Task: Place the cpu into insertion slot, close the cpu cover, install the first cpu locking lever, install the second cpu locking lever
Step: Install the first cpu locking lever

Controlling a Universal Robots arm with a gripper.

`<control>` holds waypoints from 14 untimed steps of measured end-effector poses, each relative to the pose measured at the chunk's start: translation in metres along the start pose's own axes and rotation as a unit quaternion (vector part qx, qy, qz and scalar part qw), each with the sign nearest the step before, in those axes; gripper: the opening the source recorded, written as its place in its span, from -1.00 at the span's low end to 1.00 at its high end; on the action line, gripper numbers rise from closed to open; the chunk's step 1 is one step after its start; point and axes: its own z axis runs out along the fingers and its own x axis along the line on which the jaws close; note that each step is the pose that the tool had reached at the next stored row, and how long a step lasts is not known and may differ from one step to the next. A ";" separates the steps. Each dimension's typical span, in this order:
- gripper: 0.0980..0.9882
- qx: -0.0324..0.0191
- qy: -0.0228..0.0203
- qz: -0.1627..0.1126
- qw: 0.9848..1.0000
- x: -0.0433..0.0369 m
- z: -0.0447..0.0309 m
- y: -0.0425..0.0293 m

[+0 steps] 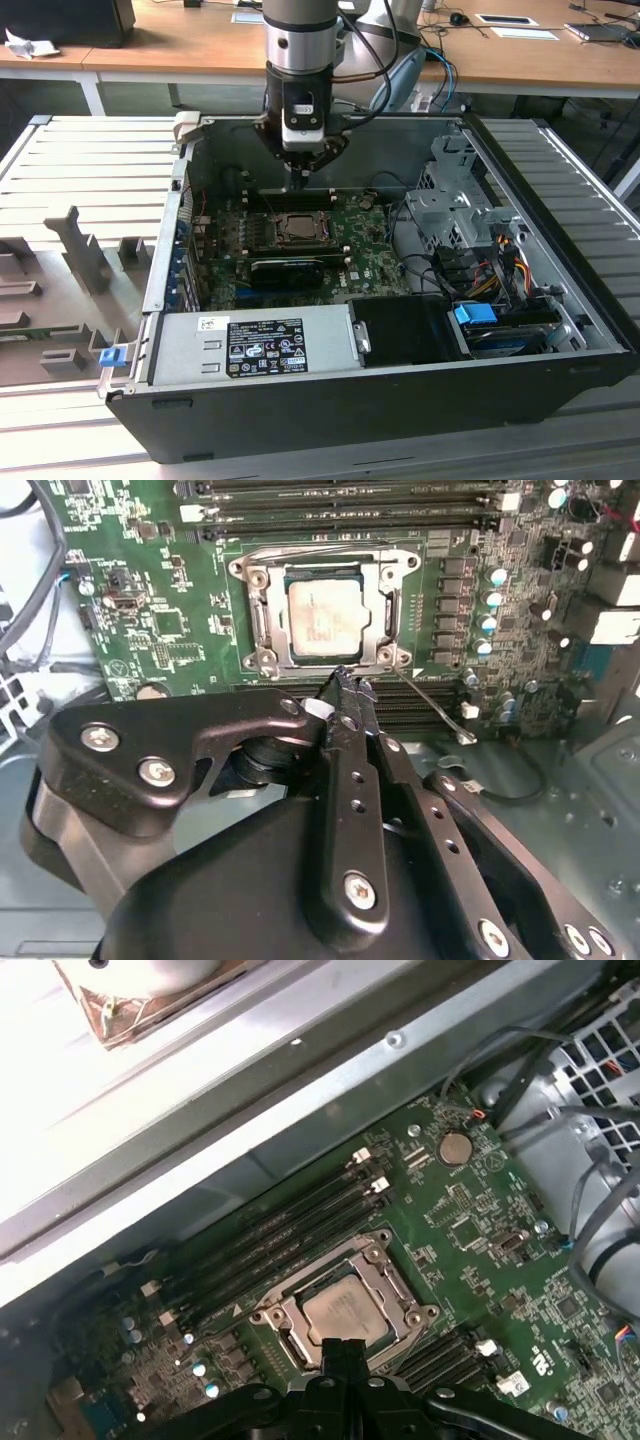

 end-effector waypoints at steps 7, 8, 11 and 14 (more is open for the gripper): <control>-0.98 0.000 0.002 -0.032 1.000 0.0000 0.0003 0.0001; -0.98 -0.001 0.002 -0.037 0.999 0.0000 0.0003 0.0001; -0.98 -0.001 0.003 -0.061 0.998 -0.0001 0.0003 0.0001; -0.98 -0.001 0.005 -0.087 0.996 0.0000 0.0004 0.0000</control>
